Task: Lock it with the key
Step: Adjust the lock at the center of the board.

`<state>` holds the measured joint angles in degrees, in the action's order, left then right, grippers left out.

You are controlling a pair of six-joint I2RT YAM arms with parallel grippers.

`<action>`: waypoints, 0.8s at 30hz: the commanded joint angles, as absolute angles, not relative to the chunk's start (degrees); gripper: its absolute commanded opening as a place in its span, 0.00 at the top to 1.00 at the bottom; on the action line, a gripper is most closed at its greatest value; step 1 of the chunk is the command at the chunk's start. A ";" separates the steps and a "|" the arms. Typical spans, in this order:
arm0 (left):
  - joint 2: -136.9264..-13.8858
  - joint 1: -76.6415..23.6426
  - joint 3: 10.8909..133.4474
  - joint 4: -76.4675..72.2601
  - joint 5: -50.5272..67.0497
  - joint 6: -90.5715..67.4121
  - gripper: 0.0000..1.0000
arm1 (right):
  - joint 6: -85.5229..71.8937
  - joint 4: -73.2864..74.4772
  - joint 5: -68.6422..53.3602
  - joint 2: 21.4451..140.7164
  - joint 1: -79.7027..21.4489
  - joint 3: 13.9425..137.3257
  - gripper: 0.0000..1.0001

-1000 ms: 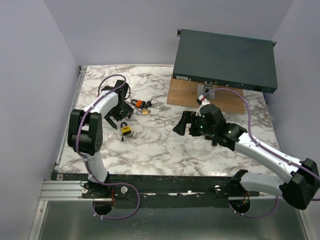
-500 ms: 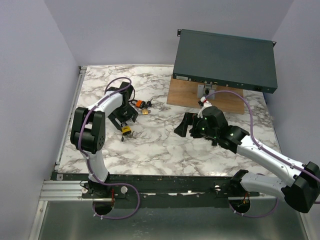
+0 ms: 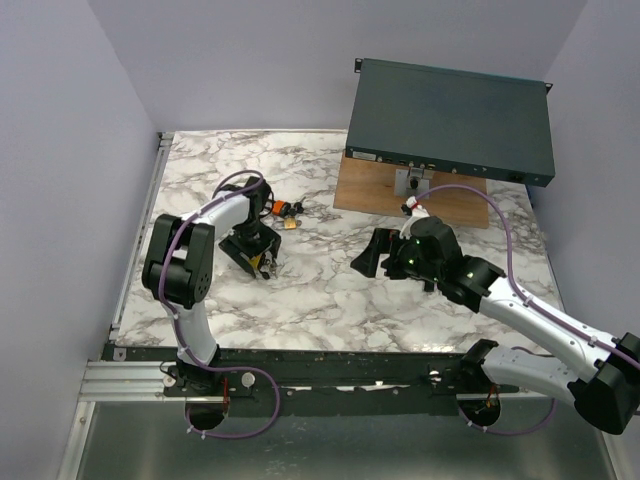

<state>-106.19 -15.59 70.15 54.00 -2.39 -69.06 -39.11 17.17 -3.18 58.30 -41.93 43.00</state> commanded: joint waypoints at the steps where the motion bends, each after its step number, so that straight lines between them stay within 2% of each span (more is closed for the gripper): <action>1: -100.90 -13.76 67.99 54.49 -5.54 -75.21 0.22 | -39.60 16.59 -4.39 57.44 -42.03 42.19 0.00; 12: -100.12 -9.56 66.38 50.16 -2.02 -78.95 0.08 | -38.93 17.23 -4.39 58.16 -42.02 42.66 0.00; 19: -99.89 -9.23 66.53 51.19 -1.82 -85.70 0.09 | -38.76 17.23 -4.74 58.83 -42.04 42.80 0.00; 24: -98.14 -9.23 64.50 49.68 -2.83 -89.33 0.16 | -38.67 17.49 -4.57 58.65 -42.04 42.63 0.00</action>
